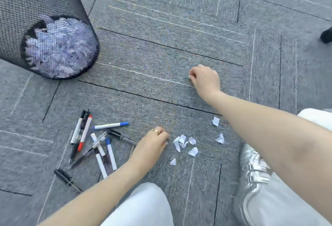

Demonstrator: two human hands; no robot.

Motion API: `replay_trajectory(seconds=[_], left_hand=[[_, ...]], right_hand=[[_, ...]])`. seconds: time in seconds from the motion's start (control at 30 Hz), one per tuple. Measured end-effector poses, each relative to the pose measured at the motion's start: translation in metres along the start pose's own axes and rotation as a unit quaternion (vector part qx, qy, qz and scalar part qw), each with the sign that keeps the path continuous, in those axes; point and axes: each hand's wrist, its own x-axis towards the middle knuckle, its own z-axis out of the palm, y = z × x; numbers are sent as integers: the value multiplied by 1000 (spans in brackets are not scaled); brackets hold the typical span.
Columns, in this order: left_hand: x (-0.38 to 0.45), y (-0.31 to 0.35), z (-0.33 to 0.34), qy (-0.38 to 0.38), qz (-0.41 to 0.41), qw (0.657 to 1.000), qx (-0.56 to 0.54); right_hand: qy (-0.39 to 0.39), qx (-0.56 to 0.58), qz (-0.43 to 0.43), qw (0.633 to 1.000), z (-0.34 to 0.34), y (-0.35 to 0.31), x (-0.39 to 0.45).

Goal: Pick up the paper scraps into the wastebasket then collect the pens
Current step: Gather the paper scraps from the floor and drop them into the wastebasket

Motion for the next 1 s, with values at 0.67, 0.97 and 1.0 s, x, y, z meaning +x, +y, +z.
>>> replay_trajectory(seconds=[0.67,0.97,1.0], left_hand=[[-3,-13,8,93,103,989,55],[8,16,6,22,161,987,18],[11,19,9,6,185,982,29]], right_hand=[[67,194,218,954,28,28,-177],[67,225,197,952,25,30,-172],[62,228,194,952,25,31,-172]])
